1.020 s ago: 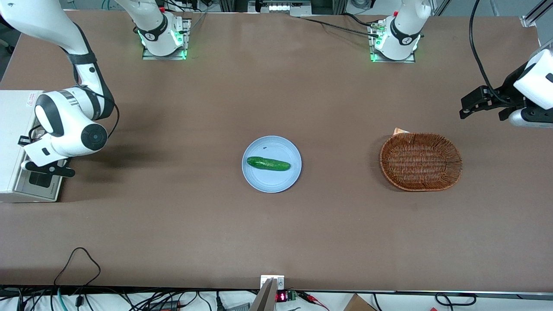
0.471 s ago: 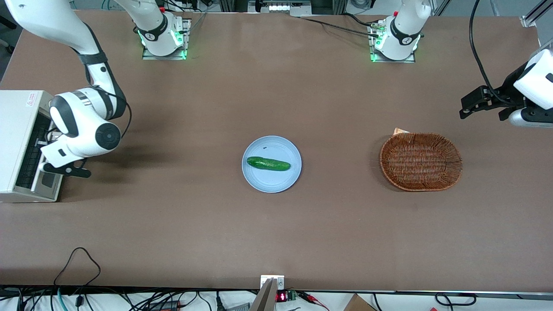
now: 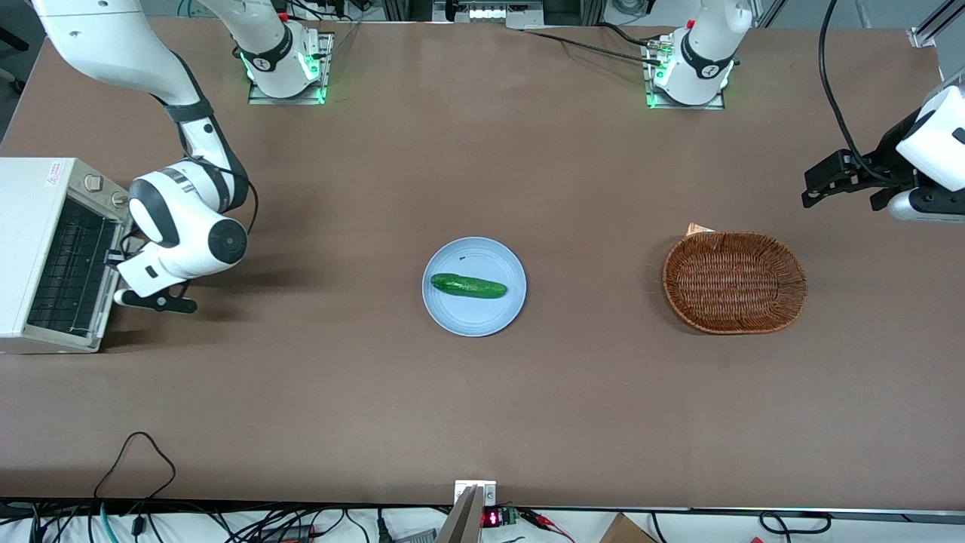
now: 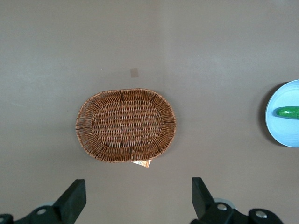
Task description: Open oven door with right arm only
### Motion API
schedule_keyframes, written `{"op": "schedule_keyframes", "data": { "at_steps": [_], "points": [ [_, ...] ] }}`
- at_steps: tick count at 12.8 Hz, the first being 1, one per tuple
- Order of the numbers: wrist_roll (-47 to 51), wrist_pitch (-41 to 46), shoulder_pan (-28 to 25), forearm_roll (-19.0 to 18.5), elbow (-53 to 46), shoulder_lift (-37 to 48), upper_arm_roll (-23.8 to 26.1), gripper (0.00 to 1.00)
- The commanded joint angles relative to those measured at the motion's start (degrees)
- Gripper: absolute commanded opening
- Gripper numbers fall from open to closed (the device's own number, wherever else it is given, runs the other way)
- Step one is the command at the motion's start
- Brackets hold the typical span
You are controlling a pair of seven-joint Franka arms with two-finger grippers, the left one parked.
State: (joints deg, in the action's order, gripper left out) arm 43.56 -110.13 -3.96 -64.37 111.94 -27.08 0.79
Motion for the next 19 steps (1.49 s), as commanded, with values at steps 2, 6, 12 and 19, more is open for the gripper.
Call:
{"op": "schedule_keyframes", "data": {
  "at_steps": [2, 6, 12, 19],
  "points": [
    [1.3, -4.7, 1.2, 3.3, -1.9, -3.3, -1.0, 0.01],
    [1.4, -7.0, 1.3, 3.6, -2.3, -5.6, -1.0, 0.01],
    [1.5, -8.6, 1.2, 3.6, -2.3, -7.5, -1.0, 0.01],
    [1.4, -8.7, 1.1, 3.6, -2.3, -9.6, -0.3, 0.01]
  ]
}}
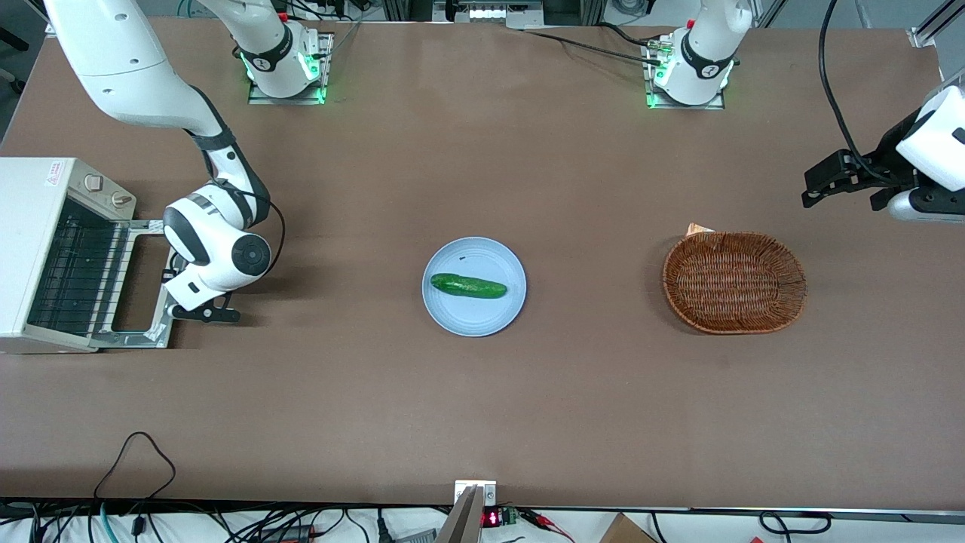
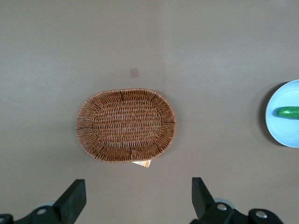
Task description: Open oven door with right arm only
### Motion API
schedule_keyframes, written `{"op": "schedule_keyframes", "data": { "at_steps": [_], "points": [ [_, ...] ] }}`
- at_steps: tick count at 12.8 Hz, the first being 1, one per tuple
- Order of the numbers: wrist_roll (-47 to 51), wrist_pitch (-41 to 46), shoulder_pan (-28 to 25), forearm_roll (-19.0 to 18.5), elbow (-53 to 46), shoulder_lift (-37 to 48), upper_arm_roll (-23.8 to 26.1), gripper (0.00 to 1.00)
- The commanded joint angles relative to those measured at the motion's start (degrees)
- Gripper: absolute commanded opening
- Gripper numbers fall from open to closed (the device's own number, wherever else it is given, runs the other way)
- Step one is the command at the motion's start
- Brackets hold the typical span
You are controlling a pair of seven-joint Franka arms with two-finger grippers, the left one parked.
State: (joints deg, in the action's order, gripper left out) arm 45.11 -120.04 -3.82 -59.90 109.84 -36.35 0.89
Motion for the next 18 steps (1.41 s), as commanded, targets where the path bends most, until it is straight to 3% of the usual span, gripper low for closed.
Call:
{"op": "schedule_keyframes", "data": {
  "at_steps": [1, 2, 9, 10, 11, 12, 18],
  "points": [
    [-0.3, 1.1, 0.9, -0.7, -0.1, -0.3, -0.2, 0.01],
    [-0.4, 1.1, 0.9, 0.0, -0.1, -0.4, 0.6, 0.01],
    [-2.6, 2.5, -1.3, 14.7, -3.6, 2.1, 2.7, 0.03],
    [-3.3, 3.9, -1.1, 16.5, -3.7, 3.5, 3.5, 0.1],
    [-5.4, 5.0, -0.8, 19.2, -4.1, 5.0, 4.2, 0.4],
    [-8.2, 5.5, -0.9, 24.0, -5.3, 5.9, 4.3, 0.99],
    [-18.0, 26.4, -0.8, 44.0, -21.7, 8.3, 5.3, 1.0]
  ]
}}
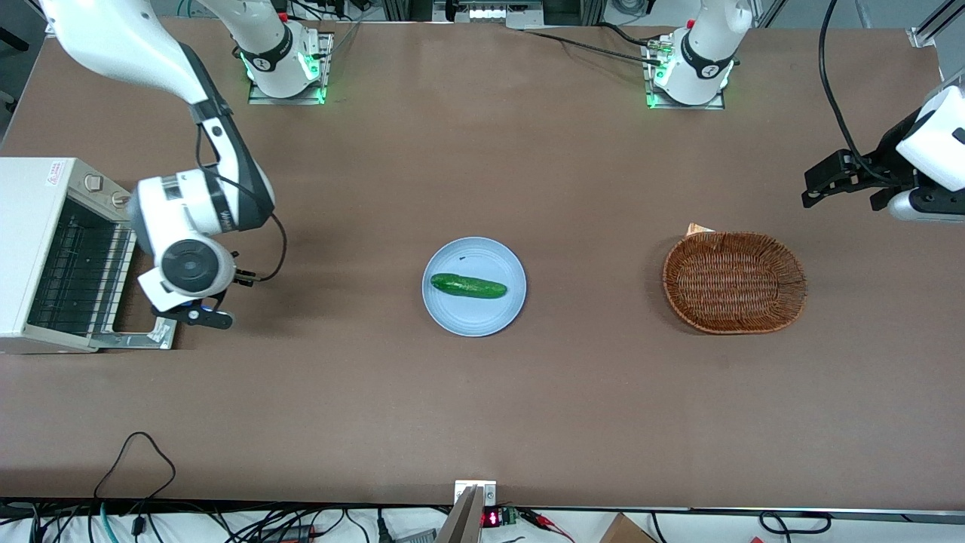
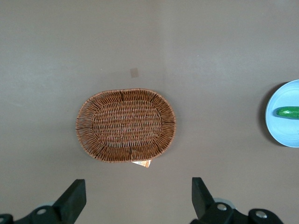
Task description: Open oven door with right arm only
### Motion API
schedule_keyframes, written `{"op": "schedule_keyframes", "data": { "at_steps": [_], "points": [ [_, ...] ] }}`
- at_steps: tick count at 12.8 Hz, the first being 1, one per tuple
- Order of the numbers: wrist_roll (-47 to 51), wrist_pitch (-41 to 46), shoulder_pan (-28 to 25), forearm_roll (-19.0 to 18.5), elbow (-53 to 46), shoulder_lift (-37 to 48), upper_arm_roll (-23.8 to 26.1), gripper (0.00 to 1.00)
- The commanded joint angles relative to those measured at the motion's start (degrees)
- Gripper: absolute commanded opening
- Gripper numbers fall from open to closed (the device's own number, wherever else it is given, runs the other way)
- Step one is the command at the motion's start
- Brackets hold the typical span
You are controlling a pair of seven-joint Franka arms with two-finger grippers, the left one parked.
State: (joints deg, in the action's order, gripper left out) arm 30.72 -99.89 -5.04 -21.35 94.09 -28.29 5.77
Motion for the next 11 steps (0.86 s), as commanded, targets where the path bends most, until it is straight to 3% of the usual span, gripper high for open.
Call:
{"op": "schedule_keyframes", "data": {
  "at_steps": [1, 2, 6, 8, 11],
  "points": [
    [-5.3, 9.2, 0.6, 7.4, -7.4, 1.3, 0.2, 1.0],
    [-6.9, 10.6, 0.9, 8.5, -7.7, 3.0, 0.1, 1.0],
    [-17.8, 13.1, 7.7, 21.4, -7.7, 11.9, -0.1, 1.0],
    [-18.7, 13.2, 10.1, 26.5, -7.9, 14.7, -0.1, 1.0],
    [-18.6, 12.4, 6.8, 25.1, -6.3, 17.6, -0.6, 1.0]
  ]
}}
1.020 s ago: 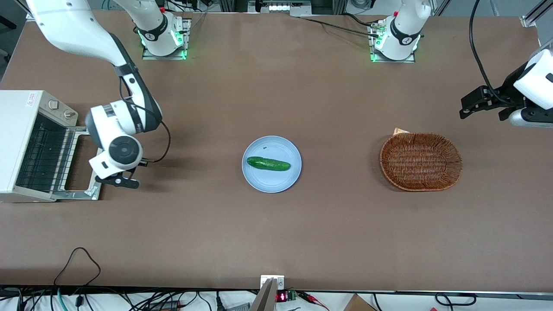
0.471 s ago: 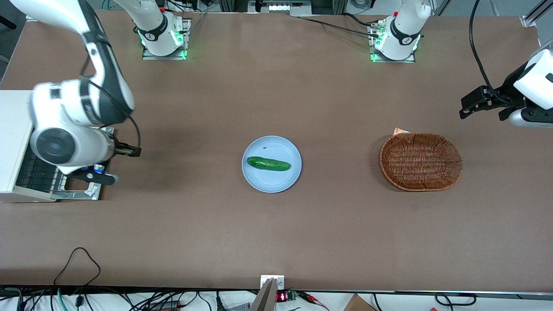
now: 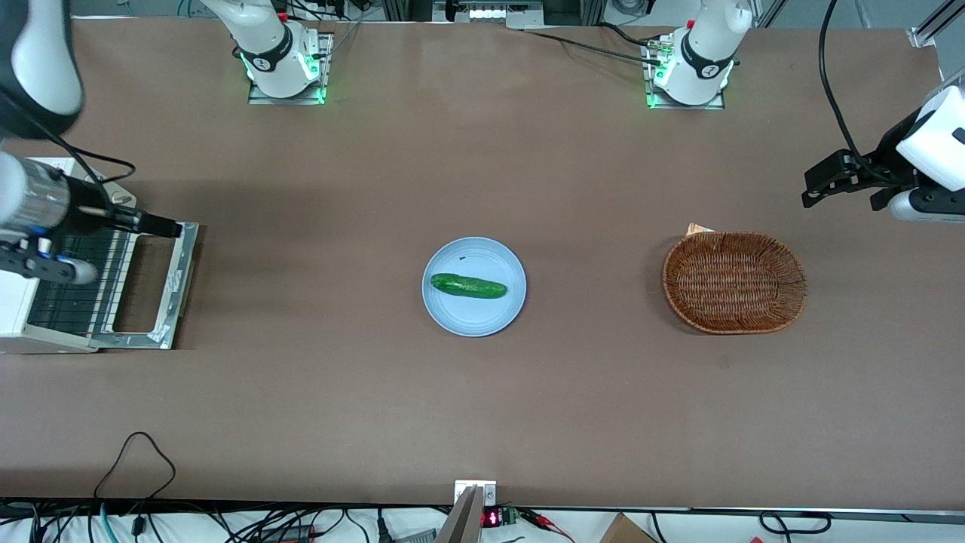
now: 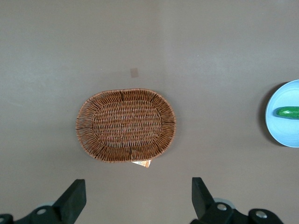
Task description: Open oven door with right arm only
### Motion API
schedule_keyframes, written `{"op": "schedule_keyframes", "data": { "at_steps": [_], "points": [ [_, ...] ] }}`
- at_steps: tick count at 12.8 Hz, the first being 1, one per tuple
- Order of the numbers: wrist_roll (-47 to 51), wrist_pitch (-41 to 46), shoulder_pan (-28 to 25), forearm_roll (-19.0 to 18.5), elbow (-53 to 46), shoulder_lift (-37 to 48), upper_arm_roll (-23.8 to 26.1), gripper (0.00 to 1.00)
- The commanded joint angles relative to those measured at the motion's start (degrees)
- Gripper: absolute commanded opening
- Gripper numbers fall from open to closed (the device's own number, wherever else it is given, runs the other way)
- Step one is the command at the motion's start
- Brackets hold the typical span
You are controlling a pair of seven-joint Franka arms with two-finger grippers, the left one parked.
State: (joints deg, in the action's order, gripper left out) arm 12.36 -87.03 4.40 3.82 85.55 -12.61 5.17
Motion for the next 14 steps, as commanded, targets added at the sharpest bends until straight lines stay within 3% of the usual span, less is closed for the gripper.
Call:
{"op": "schedule_keyframes", "data": {
  "at_steps": [1, 2, 5, 10, 12, 14],
  "points": [
    [0.4, -2.2, -6.5, -3.3, 4.5, 3.5, -2.3, 1.0],
    [0.6, -5.0, -9.2, -3.8, 7.0, 5.8, -3.9, 1.0],
    [-0.5, -14.8, -9.9, -3.9, 17.0, 14.6, -4.0, 1.0],
    [-9.5, -12.5, -9.1, -2.8, 15.1, 13.3, -5.3, 1.0],
    [-10.3, -11.8, -9.0, 0.2, 14.4, 13.2, -6.8, 1.0],
    [-9.8, -11.7, -9.1, 0.2, 14.2, 13.1, -7.3, 1.0]
  ]
}}
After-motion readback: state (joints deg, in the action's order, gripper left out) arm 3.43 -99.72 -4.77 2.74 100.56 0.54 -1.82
